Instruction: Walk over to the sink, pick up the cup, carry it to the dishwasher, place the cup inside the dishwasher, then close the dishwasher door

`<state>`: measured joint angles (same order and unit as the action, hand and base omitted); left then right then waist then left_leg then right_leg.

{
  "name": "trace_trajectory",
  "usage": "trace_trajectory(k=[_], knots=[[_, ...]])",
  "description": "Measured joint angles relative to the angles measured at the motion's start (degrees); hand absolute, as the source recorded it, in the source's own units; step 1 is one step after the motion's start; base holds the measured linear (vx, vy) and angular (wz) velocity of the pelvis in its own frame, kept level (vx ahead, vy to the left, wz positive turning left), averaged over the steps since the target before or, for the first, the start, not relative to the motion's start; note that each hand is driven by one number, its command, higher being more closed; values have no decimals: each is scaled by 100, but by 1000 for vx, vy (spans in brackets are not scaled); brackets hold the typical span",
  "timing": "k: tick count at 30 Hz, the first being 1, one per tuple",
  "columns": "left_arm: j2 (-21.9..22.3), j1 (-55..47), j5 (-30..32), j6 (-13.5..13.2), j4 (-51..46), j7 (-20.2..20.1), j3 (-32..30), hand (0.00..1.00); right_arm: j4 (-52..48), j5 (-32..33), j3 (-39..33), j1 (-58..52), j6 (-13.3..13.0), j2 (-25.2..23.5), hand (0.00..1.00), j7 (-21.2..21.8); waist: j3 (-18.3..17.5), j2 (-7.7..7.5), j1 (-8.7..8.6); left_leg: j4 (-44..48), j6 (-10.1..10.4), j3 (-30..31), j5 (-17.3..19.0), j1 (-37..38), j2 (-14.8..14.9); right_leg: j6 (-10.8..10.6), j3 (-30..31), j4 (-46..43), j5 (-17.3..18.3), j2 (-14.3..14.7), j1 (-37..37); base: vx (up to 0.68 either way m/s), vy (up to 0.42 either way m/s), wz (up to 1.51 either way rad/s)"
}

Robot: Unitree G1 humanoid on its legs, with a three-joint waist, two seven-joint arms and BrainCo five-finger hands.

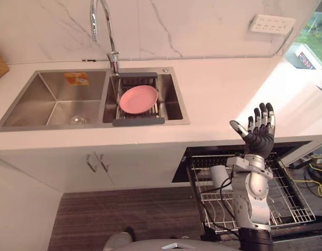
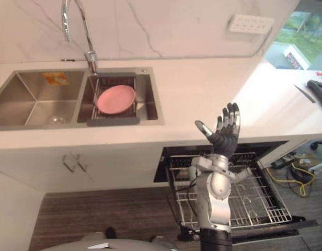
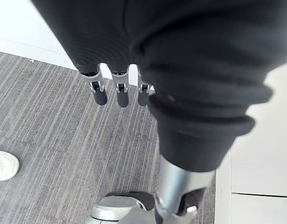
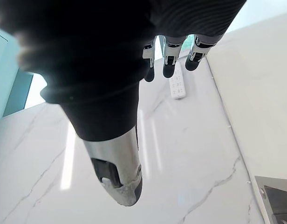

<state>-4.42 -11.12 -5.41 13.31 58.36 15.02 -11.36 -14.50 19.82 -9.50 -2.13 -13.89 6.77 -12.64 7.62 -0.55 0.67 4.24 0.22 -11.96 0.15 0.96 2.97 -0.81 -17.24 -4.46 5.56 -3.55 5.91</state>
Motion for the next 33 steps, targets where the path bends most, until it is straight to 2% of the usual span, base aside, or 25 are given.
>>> trace_trajectory(k=[2, 3, 4, 5, 9, 11, 13, 16, 17, 19, 20, 22, 23, 25, 29, 33], knots=[[19, -116, 0, -2, 4, 49, -209, 0, 0, -3, 128, 63, 32, 8, 0, -1, 35, -61, 101, 244, 54, 528, 16, -38, 0, 9, 366, -4, -25, 3, -39, -69, -40, -68], [90, -213, 0, 1, 31, 80, -212, 0, -5, -6, 167, 127, 30, 29, 0, -2, 18, -19, 102, 251, 186, 605, 103, 6, 26, -14, 548, -19, -56, 18, -111, -44, -21, -71], [107, -218, -3, 0, 31, 79, -219, 0, -6, -6, 166, 131, 28, 34, 0, -4, 12, -4, 97, 244, 203, 600, 127, 13, 31, -20, 559, -18, -61, 30, -109, -38, 47, -59], [126, -318, -1, 14, 124, 41, -251, 0, 12, -3, 42, 86, 2, 76, 0, -39, -50, 83, 11, 96, 248, 536, 290, 62, 51, -75, 619, -1, -107, 39, -153, 2, 82, -26], [73, -325, 231, 17, 136, -316, -256, 0, 6, 4, -220, 54, -7, 76, 0, -108, -81, 59, -129, -409, 137, 376, 88, 292, -152, -251, 717, 46, -198, -144, -202, 11, 103, -16], [45, -334, 229, 18, 138, -466, -240, 0, 6, 8, -264, 49, -10, 68, 0, -175, -125, 29, -137, -551, 90, 342, 54, 368, -257, -335, 736, -48, -137, -250, -262, 68, 131, -3], [0, -329, 223, 4, 138, -657, -183, 0, 6, 1, -228, 50, -26, 42, 0, -163, -190, -40, -120, -539, -10, 308, 116, 392, -419, -420, 755, -591, 47, -456, -530, 133, 146, -3], [-10, -327, 169, -14, 140, -802, -110, 0, 7, -103, 10, 74, -27, 8, 0, -93, -185, -66, -69, -517, -146, 185, 125, 445, -488, -290, 776, -1775, 199, -616, -1112, 76, 86, -21], [-33, -330, 70, -6, 128, -838, -85, 0, 7, -289, 113, 78, -4, -37, 0, 116, -119, -83, -86, -509, -211, 136, 166, 619, -409, -195, 805, -2061, 162, -598, -1199, 68, 55, -20], [-113, -361, 37, -1, 113, -830, -96, 0, -3, -370, 195, 89, -5, -50, 0, 252, -141, -138, -86, -435, -163, 75, 233, 611, -396, -222, 769, -1717, 62, -583, -1163, 36, 40, -19], [-253, -377, -4, 4, 110, -899, -111, 0, -13, -398, 243, 149, -5, -50, 0, 383, -171, -368, -88, -313, -135, 34, 338, 594, -429, -290, 774, -1215, -98, -574, -985, 18, 8, -25], [-342, -359, -12, 7, 76, -997, -168, 0, -15, -385, 233, 273, -4, -28, 0, 599, -187, -412, -71, -224, -103, -36, 396, 525, -353, -440, 774, -351, -341, -440, -616, 9, -25, -25], [-343, -319, -59, 7, 55, -1005, -161, 0, -28, -370, 238, 332, -19, 83, 0, 674, -152, -353, -73, -214, -99, -35, 386, 476, -322, -434, 733, 30, -549, -379, -496, -23, -19, -10], [-303, -316, -123, 12, 62, -1007, -147, 0, -28, -348, 213, 330, -26, 229, 0, 751, -171, -361, -71, -269, -103, -36, 367, 484, -325, -440, 710, 259, -664, -358, -385, 0, 0, 0], [-121, -388, -141, 4, 73, -872, -149, 0, -29, -334, 206, 335, -37, 354, 0, 887, -228, -230, -45, -541, -76, -33, 265, 490, -363, -411, 654, 505, -765, -355, -365, -32, 4, 6], [-104, -403, -153, -5, 65, -759, -146, 0, -24, -322, 221, 334, 30, 338, 0, 918, -252, -253, 4, -776, -97, 98, 77, 511, -369, -456, 493, 682, -853, -327, -288, 15, -23, 19]])
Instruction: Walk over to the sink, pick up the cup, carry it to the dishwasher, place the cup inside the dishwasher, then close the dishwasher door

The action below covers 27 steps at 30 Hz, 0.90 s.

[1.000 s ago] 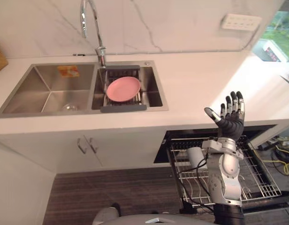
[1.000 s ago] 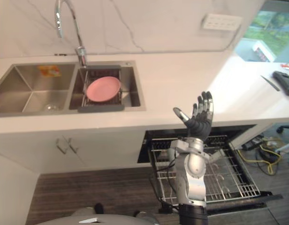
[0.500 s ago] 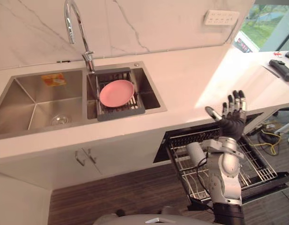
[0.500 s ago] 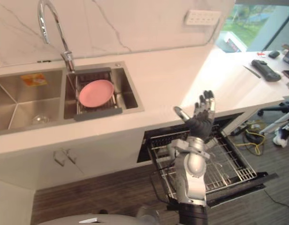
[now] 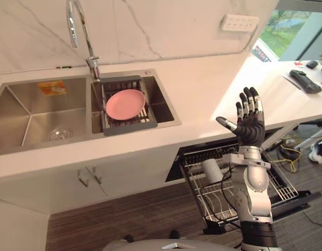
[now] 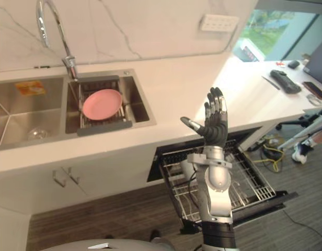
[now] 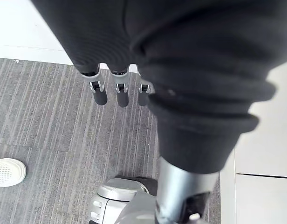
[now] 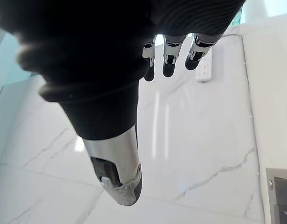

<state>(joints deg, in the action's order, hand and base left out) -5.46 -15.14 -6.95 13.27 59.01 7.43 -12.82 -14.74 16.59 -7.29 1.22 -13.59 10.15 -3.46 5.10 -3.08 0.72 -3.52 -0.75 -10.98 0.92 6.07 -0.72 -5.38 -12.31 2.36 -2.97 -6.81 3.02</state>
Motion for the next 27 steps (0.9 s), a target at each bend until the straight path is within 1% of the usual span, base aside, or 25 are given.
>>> trace_trajectory(k=[3, 6, 11, 13, 14, 15, 16, 17, 18, 19, 20, 21, 22, 23, 24, 25, 26, 27], knots=[[2, -9, 78, 2, -54, 2, 4, 0, 2, 5, 38, -3, 37, -15, 0, 175, -24, -4, 22, -79, 0, 21, -41, 6, 1, -2, -77, 78, -22, 15, 35, 28, -26, 9], [0, 4, 121, 2, -115, 20, 13, 0, 8, 4, 39, -21, 93, -64, 0, 189, -29, -1, 13, -79, 5, 149, -37, 1, -12, -7, -151, 140, -19, 16, 114, 18, -25, 16], [-29, 14, 146, 24, -183, 124, 211, 0, 15, 4, 40, -44, 96, -73, 0, 147, -33, 14, 29, -54, 20, 347, -48, 44, -22, -20, -379, 164, 33, 12, 305, -23, -33, 24], [-37, 33, -139, 67, -188, 228, 229, 0, 38, 39, 46, -55, 97, -74, 0, 142, -16, 29, 93, 290, 47, 348, 154, -85, 10, 2, -383, -106, 201, -17, 274, -73, -33, 14], [-39, 67, -676, 51, -174, 357, 209, 0, 44, 146, 37, -111, 95, -72, 0, 117, 20, 71, 96, 976, 98, 395, 520, -364, 72, 24, -426, -323, 382, -36, 288, -77, -12, 20], [-31, 76, -893, 48, -161, 454, 179, 0, 46, 148, 19, -137, 93, -73, 0, 78, 44, 109, 84, 1282, 268, 359, 712, -503, 142, 77, -465, -392, 460, -42, 298, -60, 22, 35], [-69, 78, -887, 69, -165, 470, 52, 0, 44, 141, -6, -132, 95, -85, 0, 43, 150, -40, 80, 1778, 749, 275, 916, -693, 174, 116, -542, -429, 488, -201, 353, -45, 61, 46], [-89, 146, -862, 77, -173, 463, -99, 0, 47, 143, -53, -118, 79, -100, 0, 30, 265, -96, 42, 2339, 829, 155, 1152, -957, 243, 82, -628, -503, 522, -294, 381, -130, 78, 71], [-65, 274, -847, 64, -155, 416, -246, 0, 148, 147, -221, -36, 58, -121, 0, -31, 410, -106, 3, 2938, 492, -4, 1340, -1425, 540, 47, -751, -619, 617, -433, 424, -150, 64, 68], [33, 244, -820, 50, -126, 365, -306, 0, 368, 133, -231, 98, -25, -103, 0, -87, 463, -18, -44, 2827, 609, 44, 1173, -1668, 915, -9, -790, -716, 678, -488, 423, -170, 110, 41], [73, 234, -746, 52, -110, 327, -290, 0, 456, 106, -219, 128, -66, -82, 0, -90, 467, 62, -36, 2674, 729, 132, 1059, -1712, 1077, -57, -757, -784, 720, -499, 416, -54, 152, -21], [189, 75, -687, 69, -10, 217, -320, 0, 490, 94, -113, 60, -79, -48, 0, -89, 476, 198, -7, 2515, 812, 364, 836, -1671, 1320, -225, -577, -963, 831, -578, 404, 41, 417, -75], [227, -83, -815, 147, 111, 175, -321, 0, 468, 94, 9, -78, -121, -44, 0, -86, 473, 238, 16, 2644, 800, 462, 708, -1494, 1369, -384, -288, -1181, 936, -764, 356, 100, 440, -96], [260, -177, -922, 210, 148, 155, -317, 0, 460, 93, 51, -108, -124, -43, 0, -89, 460, 263, 24, 2766, 799, 470, 707, -1380, 1353, -462, -121, -1284, 985, -828, 297, 143, 596, -111], [401, -335, -973, 280, 241, 31, -282, 0, 397, 92, 57, -133, -152, 39, 0, -104, 374, 492, -1, 2609, 835, 446, 842, -1136, 1331, -657, 128, -1412, 1024, -869, 194, 122, 500, -95], [365, -369, -950, 281, 326, -85, -314, 0, 447, 73, 39, -255, -227, -56, 0, -200, 384, 340, 2, 2622, 863, 140, 1010, -1059, 1050, -799, 445, -1452, 1015, -1215, 134, 124, 474, -73], [299, -391, -946, 245, 330, -131, -315, 0, 443, 47, 57, -317, -227, -59, 0, -239, 343, 208, -9, 2582, 798, 84, 1040, -1056, 897, -815, 540, -1438, 1008, -1341, 118, 149, 364, -27], [188, -341, -913, 224, 325, -154, -345, 0, 443, -24, 41, -337, -228, -50, 0, -309, 342, 24, -67, 2551, 666, 8, 1076, -1065, 698, -807, 557, -1385, 965, -1446, 121, 148, 264, 0]])
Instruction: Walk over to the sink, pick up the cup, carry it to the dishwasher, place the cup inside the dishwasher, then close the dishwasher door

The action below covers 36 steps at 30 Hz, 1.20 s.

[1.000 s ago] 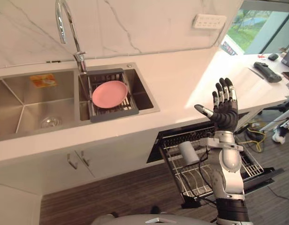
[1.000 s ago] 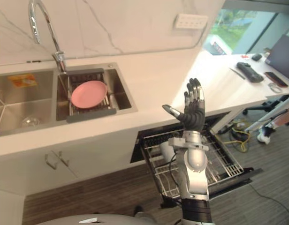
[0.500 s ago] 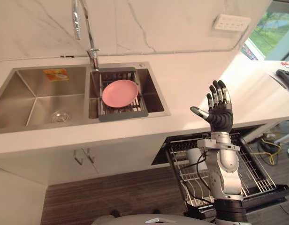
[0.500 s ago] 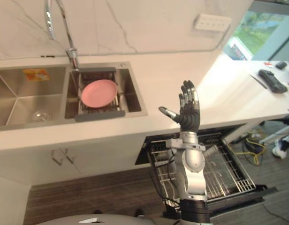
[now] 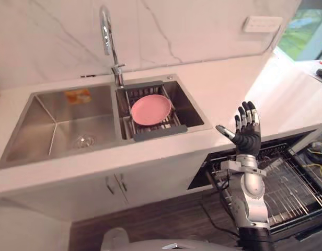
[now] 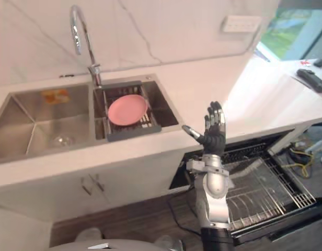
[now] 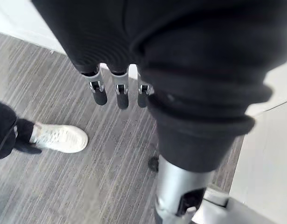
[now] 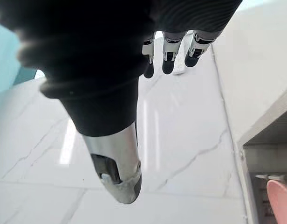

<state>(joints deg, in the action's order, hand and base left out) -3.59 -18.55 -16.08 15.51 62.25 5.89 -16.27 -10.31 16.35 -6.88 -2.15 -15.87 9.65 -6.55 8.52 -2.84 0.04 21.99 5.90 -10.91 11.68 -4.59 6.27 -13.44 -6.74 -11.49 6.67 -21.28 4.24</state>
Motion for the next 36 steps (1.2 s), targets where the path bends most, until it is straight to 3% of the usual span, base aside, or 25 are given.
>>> trace_trajectory(k=[3, 4, 6, 7, 8, 9, 10, 11, 14, 19, 22, 28, 34, 36], knots=[[-79, 172, 295, -8, 5, -21, -19, 0, -8, 29, -17, -6, -32, -22, 0, -41, -45, -52, 16, 208, -174, -68, 185, -17, -113, 114, -22, 91, -472, -34, -6, 133, 219, -7], [-83, 196, 287, -38, 2, -45, -7, 0, -12, 24, -7, -8, -31, -66, 0, -12, -22, 58, 12, 85, -200, -94, 184, 111, -115, 386, -30, -92, -670, -1, -65, 113, 210, -12], [-14, 188, 271, -56, -24, -61, 72, 0, -12, -13, 17, -5, -14, -83, 0, 13, -13, 169, 28, -219, -305, -189, 98, 379, -119, 675, -12, -453, -885, 20, -265, 131, 175, -21], [9, 153, 263, -54, -102, -94, 76, 0, -11, -53, 67, 4, -9, -93, 0, 28, 11, 247, 23, -449, -343, -226, 31, 573, -77, 625, 51, -703, -808, 91, -447, 160, 105, -19], [-11, 131, 257, -56, -172, -104, 87, 0, -14, -50, 157, 12, -7, -125, 0, 53, 29, 277, 3, -620, -325, -248, -26, 697, -19, 494, 52, -719, -489, 366, -529, 130, 17, -12], [-50, 112, 219, -56, -187, -108, 100, 0, -16, -49, 222, 15, -8, -153, 0, 77, -8, 217, 2, -651, -300, -309, -60, 732, 8, 520, 28, -569, -417, 549, -587, 132, -46, -13], [-139, 99, 159, -70, -213, -121, 95, 0, -65, -49, 252, 15, -9, -229, 0, 135, -70, 71, 32, -668, -278, -337, -67, 733, -18, 583, -203, -135, -489, 777, -604, 135, -82, -23], [-138, 105, 147, -66, -211, -122, 75, 0, -114, -49, 238, 24, -9, -213, 0, 206, -132, 16, 37, -731, -237, -328, -70, 757, 24, 511, -210, 258, -597, 863, -391, 151, -91, -21], [-79, 153, -28, -58, -311, -117, 67, 0, -261, -92, 212, 30, -49, -130, 0, 264, -104, 110, 1, -958, -108, -311, -139, 764, 111, 505, -339, 919, -852, 1028, -148, 74, -66, -3], [-78, 210, -62, -102, -316, -117, 68, 0, -287, -286, 161, 283, -48, 87, 0, 382, -113, 111, 4, -1485, -6, -263, -368, 942, 125, 522, -482, 1380, -989, 1142, 113, -4, -68, 5], [-79, 229, 339, -220, -366, -56, 113, 0, -523, -557, 149, 396, 0, 232, 0, 410, -148, 78, 22, -1808, 27, -134, -579, 967, 108, 523, -653, 1477, -987, 1160, 160, -30, -54, 27], [-131, 231, 782, -203, -454, 8, 323, 0, -463, -1206, 169, 559, 464, 272, 0, 696, -188, 35, 66, -2331, 40, -159, -941, 1097, 39, 525, -703, 1490, -993, 1175, 39, -23, -22, 6], [-203, 234, 1088, -21, -500, 2, 478, 0, -293, -1967, 465, 647, 639, 763, 0, 1144, -330, -30, 84, -2423, 33, -188, -1000, 1125, 14, 506, -709, 1509, -1029, 1161, -13, -10, 0, -2], [-259, 239, 1127, 89, -501, 0, 555, 0, 223, -2329, 733, 1038, 712, 1081, 0, 1225, -397, -67, 83, -2539, 34, -171, -1086, 1141, -5, 502, -778, 1564, -1076, 1162, -5, -30, -13, 6]])
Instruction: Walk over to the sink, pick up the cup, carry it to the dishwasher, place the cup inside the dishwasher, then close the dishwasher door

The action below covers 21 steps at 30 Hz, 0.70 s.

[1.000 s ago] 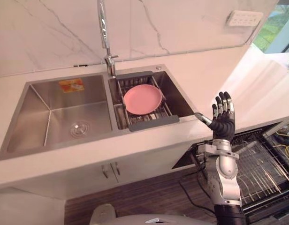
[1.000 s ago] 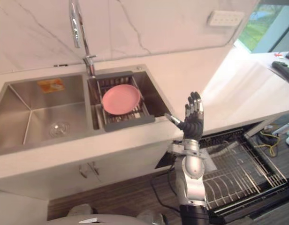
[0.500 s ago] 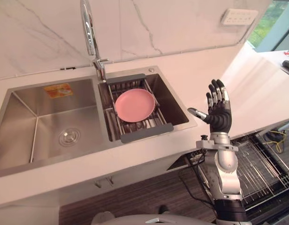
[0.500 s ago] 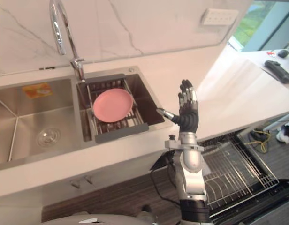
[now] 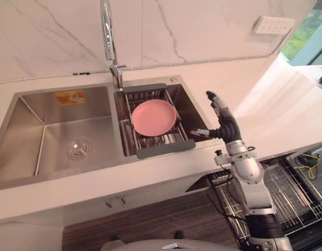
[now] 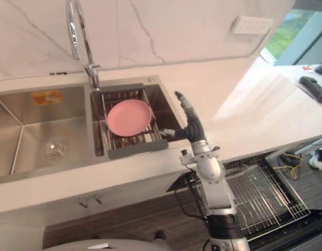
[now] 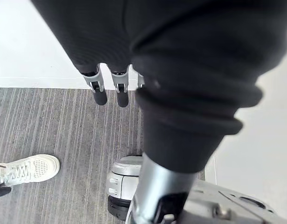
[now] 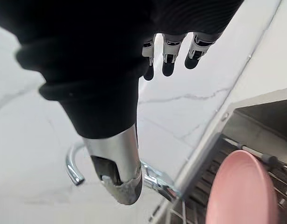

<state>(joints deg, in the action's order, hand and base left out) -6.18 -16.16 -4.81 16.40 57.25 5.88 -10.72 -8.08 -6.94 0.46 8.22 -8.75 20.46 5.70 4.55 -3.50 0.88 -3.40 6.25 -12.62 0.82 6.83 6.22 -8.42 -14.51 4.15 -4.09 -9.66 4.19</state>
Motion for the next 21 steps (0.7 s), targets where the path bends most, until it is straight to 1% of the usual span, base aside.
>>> trace_trajectory(k=[1, 2, 5, 6, 9, 11, 12, 13, 16, 18, 19, 20, 21], knots=[[-2, 1, -3, 9, -1, 0, 7, 0, 153, -105, 66, 128, 40, 74, 0, 20, -3, -4, 8, -7, -2, 9, -14, -9, -5, 2, -31, 13, -15, -3, 2, -55, -9, 10], [-2, 24, -11, 46, -3, 0, 17, 0, 564, -388, 202, 437, 104, 229, 0, 57, -10, -5, 65, -74, -20, 34, -79, -17, -24, -1, -60, 41, -46, -11, 1, -71, -13, 12], [-12, 75, -17, 120, -19, -1, 18, 0, 1210, -730, 375, 858, 250, 384, 0, 125, -13, -9, 128, -99, -29, 195, -161, -89, -48, -1, -223, 41, -57, -32, 17, -80, -18, 28], [-21, 93, -79, 142, -45, -3, 16, 0, 1507, -885, 445, 1005, 289, 444, 0, 126, -14, -10, 208, -99, -32, 245, -191, -110, -54, -2, -260, 41, -64, -37, 21, -73, -19, 30], [-51, 92, -187, 167, -61, -6, 11, 0, 2067, -1227, 648, 1297, 291, 509, 0, 122, -14, -9, 245, -104, -43, 452, -273, -188, -70, -2, -479, 42, -67, -55, 95, -72, -19, 34], [-52, 77, -197, 201, -128, -8, 6, 0, 2476, -1530, 776, 1483, 276, 514, 0, 115, -14, -8, 298, -111, -48, 505, -305, -205, -75, 3, -534, 42, -75, -60, 116, -94, -15, 18], [-52, 87, -241, 226, -162, -9, 7, 0, 2731, -1719, 855, 1568, 269, 530, 0, 98, -13, -6, 363, -137, -49, 518, -327, -213, -79, 6, -540, 42, -88, -62, 113, -91, -9, 11], [-51, 90, -270, 234, -177, -10, 7, 0, 2913, -1905, 887, 1587, 265, 546, 0, 4, -14, -6, 391, -138, -60, 596, -360, -254, -94, 6, -613, 42, -92, -76, 118, -90, -9, 21], [-51, 87, -303, 266, -191, -11, 4, 0, 3440, -2349, 1051, 1792, 269, 653, 0, -270, -3, 10, 377, -142, -87, 787, -434, -341, -142, -7, -813, 43, -105, -121, 170, -81, -1, 34], [-51, 84, -316, 299, -258, -11, 5, 0, 3691, -2651, 1161, 1936, 255, 730, 0, -386, 4, 21, 441, -142, -91, 810, -444, -354, -151, -8, -834, 44, -106, -129, 178, -62, 4, 13], [-52, 86, -330, 307, -263, -11, 5, 0, 3764, -2753, 1203, 1992, 239, 733, 0, -433, 5, 23, 462, -143, -91, 815, -451, -364, -152, -6, -838, 44, -108, -129, 173, -63, 0, 6], [-58, 93, -355, 323, -272, -18, 5, 0, 3915, -3022, 1295, 2072, 163, 732, 0, -561, 9, 27, 499, -144, -95, 846, -474, -383, -155, -4, -865, 44, -112, -131, 173, -59, -3, 8], [-59, 93, -357, 323, -272, -20, 5, 0, 3957, -3099, 1309, 2076, 127, 730, 0, -585, 11, 30, 510, -145, -97, 867, -478, -386, -157, -4, -888, 44, -112, -132, 184, -62, -7, 15]])
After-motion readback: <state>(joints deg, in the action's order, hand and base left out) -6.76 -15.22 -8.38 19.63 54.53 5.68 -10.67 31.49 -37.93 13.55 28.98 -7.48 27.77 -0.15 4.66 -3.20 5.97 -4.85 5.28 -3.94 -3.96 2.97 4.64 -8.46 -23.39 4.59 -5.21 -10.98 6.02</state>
